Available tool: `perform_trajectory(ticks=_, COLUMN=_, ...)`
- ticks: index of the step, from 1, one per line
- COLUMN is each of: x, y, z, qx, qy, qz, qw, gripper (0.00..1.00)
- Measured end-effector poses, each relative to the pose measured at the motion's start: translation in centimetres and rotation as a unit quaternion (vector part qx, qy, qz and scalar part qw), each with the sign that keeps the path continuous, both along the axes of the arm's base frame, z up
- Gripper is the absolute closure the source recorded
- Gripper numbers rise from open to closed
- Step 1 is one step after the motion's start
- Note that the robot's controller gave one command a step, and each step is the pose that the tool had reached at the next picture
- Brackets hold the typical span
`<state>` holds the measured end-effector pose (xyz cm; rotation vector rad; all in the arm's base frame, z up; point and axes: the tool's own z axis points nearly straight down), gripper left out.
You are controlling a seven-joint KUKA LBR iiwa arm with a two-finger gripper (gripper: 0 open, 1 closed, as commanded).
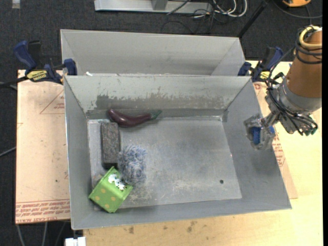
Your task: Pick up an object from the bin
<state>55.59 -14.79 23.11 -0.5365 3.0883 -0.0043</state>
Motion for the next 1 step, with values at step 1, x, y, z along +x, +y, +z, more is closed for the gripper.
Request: perform_trajectory(ticks=1, x=-0.05, y=0.05, z=-0.11, qx=0.001, qy=0.0012, qz=0.0, qw=1.0, gripper=1.0)
